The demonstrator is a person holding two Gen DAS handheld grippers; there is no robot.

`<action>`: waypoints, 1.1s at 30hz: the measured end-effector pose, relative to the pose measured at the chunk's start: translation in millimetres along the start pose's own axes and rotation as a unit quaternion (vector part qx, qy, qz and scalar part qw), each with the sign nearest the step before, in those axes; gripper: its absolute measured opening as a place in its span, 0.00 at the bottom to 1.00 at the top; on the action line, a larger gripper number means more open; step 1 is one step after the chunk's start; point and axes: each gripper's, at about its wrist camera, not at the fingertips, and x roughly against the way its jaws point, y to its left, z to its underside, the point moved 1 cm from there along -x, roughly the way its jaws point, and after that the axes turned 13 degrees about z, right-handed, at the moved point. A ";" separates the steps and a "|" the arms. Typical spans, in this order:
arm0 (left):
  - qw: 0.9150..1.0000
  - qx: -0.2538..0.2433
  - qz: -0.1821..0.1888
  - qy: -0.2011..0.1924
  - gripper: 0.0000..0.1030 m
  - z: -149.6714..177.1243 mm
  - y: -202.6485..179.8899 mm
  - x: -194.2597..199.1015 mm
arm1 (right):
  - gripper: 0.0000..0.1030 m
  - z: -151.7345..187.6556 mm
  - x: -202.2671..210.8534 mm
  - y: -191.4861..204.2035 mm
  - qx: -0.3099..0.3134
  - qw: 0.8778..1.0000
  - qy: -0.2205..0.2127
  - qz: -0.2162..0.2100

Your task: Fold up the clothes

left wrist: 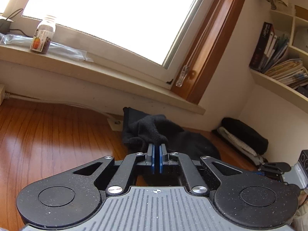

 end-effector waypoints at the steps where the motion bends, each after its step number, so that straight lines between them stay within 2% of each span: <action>1: 1.000 -0.001 -0.002 0.004 0.04 0.4 0.9 -2.0 | 0.42 -0.3 -0.9 2.2 0.006 1.000 0.003 -0.003; 5: 1.000 0.004 -0.007 0.010 0.05 4.5 4.8 -7.4 | 0.47 -1.4 -4.5 10.6 0.032 0.999 0.014 -0.010; 10: 1.000 0.008 -0.009 0.018 0.05 8.7 9.3 -10.1 | 0.49 2.0 -8.2 25.7 0.089 0.996 0.023 0.008; 12: 1.000 0.005 -0.007 0.022 0.04 9.0 10.0 -10.7 | 0.48 1.9 -9.1 26.7 0.092 0.996 0.021 0.007; 13: 1.000 0.003 -0.003 0.022 0.04 8.6 9.4 -9.8 | 0.44 2.2 -8.8 26.1 0.096 0.995 0.024 0.001; 14: 1.000 0.000 0.002 0.022 0.04 8.1 8.6 -8.8 | 0.31 1.8 -7.9 24.7 0.100 0.995 0.026 -0.004; 15: 1.000 -0.007 0.007 0.021 0.04 6.6 6.4 -6.4 | 0.23 -0.5 -6.1 21.7 0.100 0.995 0.028 -0.004; 18: 0.999 -0.017 0.043 0.011 0.04 -3.3 -5.2 6.0 | 0.08 -11.9 5.6 6.0 0.102 0.994 0.011 0.040; 20: 0.998 -0.028 0.058 -0.001 0.03 -14.1 -16.4 17.8 | 0.08 -22.1 17.9 -11.5 0.091 0.993 -0.009 0.074; 21: 0.997 -0.034 0.064 -0.005 0.03 -19.0 -22.0 23.2 | 0.07 -27.4 26.3 -20.5 0.079 0.994 -0.020 0.072; 24: 0.996 -0.048 0.071 0.031 0.03 -9.5 -35.7 24.5 | 0.07 -37.3 45.1 -28.3 0.080 0.993 -0.034 0.081; 25: 0.994 -0.047 0.079 0.055 0.03 0.2 -36.7 23.9 | 0.07 -35.6 46.8 -26.4 0.090 0.992 -0.030 0.083; 28: 0.990 -0.022 0.079 0.115 0.04 35.7 -34.4 19.9 | 0.09 -17.0 38.8 -21.8 0.104 0.993 0.016 0.052; 31: 0.989 -0.013 0.088 0.116 0.05 43.3 -35.8 27.6 | 0.15 4.3 29.6 -22.0 0.089 0.994 0.046 0.037; 33: 0.990 -0.012 0.088 0.107 0.04 38.9 -36.6 34.0 | 0.24 6.1 35.0 -30.3 0.061 0.997 0.034 0.039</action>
